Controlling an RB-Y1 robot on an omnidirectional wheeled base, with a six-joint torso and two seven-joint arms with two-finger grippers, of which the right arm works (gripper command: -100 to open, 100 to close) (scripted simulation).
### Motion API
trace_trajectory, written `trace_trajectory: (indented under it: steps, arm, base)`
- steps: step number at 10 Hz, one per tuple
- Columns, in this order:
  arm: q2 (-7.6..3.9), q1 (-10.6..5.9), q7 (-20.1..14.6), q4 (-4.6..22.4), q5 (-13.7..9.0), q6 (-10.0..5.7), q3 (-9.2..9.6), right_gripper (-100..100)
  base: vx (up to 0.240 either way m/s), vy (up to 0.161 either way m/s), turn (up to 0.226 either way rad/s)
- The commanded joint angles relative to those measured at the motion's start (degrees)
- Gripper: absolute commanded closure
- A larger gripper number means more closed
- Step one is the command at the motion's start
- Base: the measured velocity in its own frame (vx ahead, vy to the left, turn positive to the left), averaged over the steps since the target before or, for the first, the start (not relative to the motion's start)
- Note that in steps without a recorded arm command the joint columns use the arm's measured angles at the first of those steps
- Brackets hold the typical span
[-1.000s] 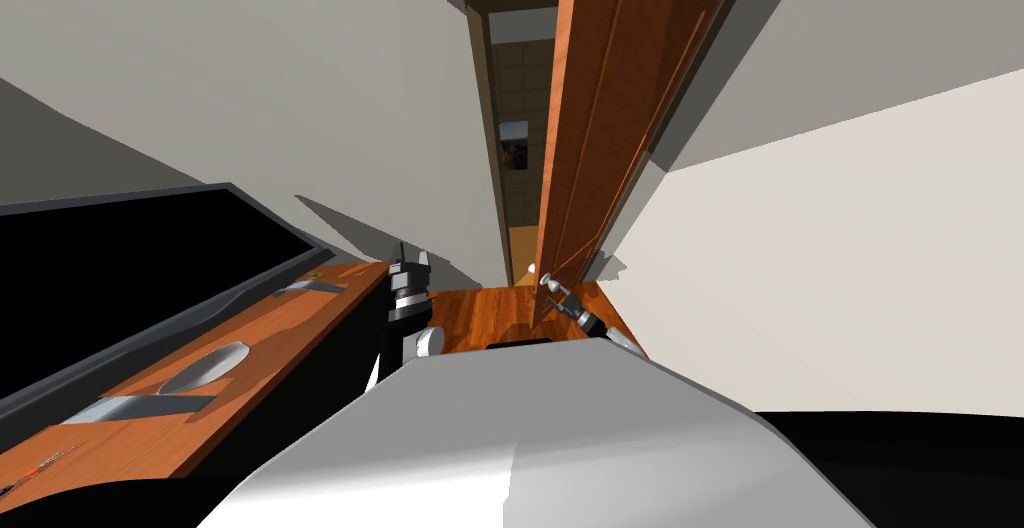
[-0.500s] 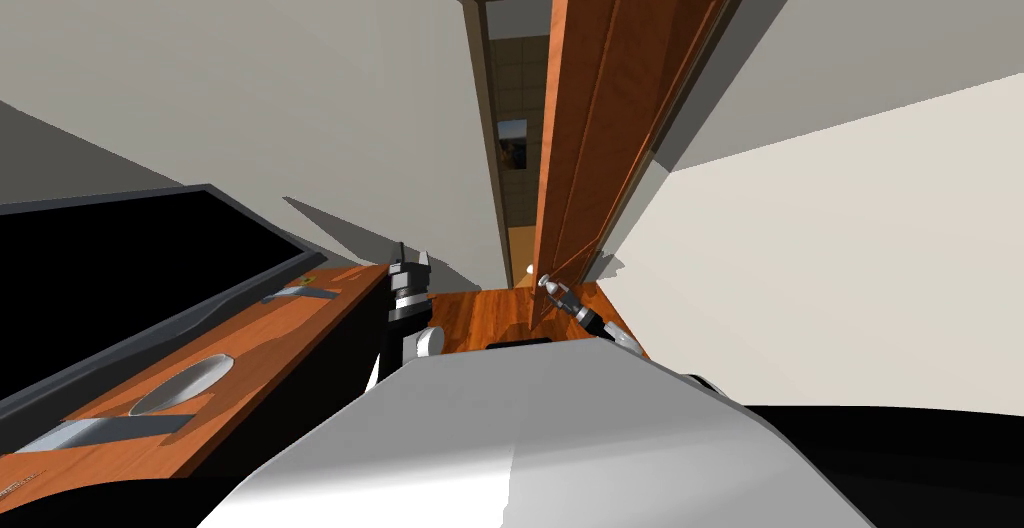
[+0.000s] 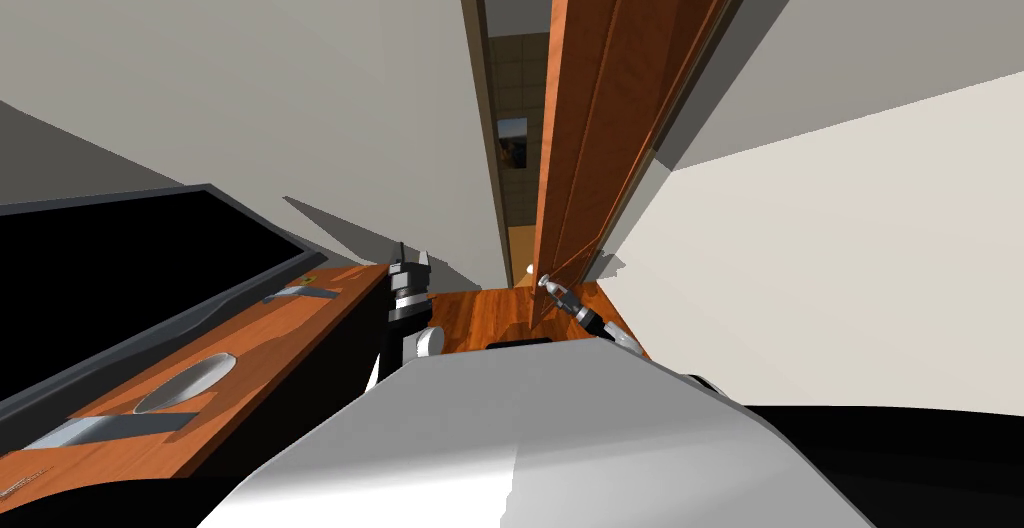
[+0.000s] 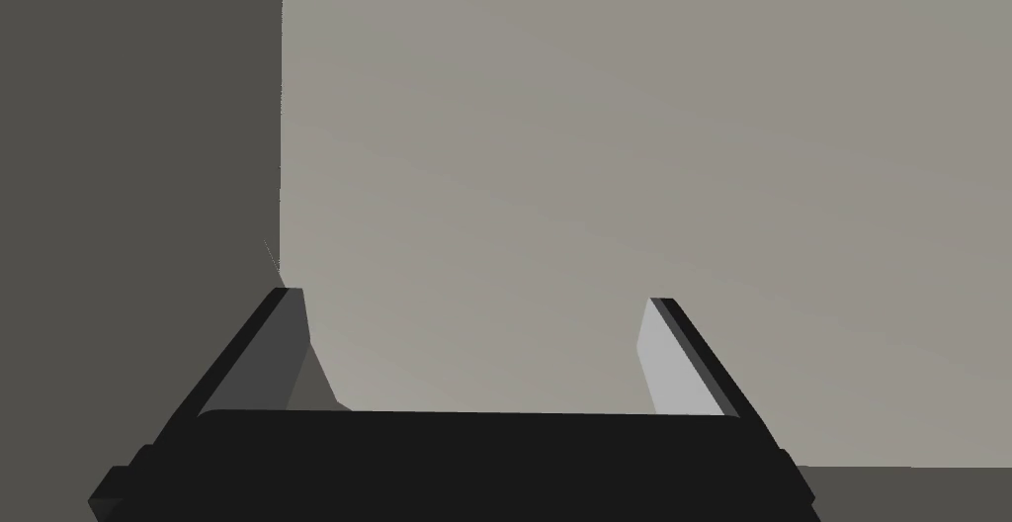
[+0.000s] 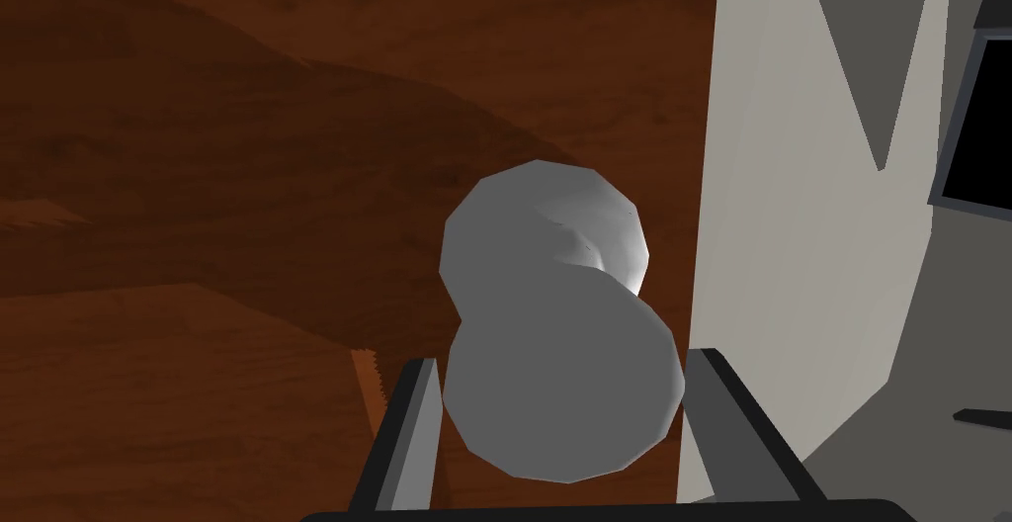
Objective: Pull the door open
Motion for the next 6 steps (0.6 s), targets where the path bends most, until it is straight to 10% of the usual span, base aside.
trace_trajectory:
  steps: [1,6]
  arm:
    - [0.04,0.09,0.0,0.0,0.0,-0.12,0.03,100]
    - [-0.12,0.26,-6.4,-0.6,-4.0,0.94,1.07,100]
  base:
    - [0.000,0.000,0.000]
    - [-0.068,-0.048,0.173]
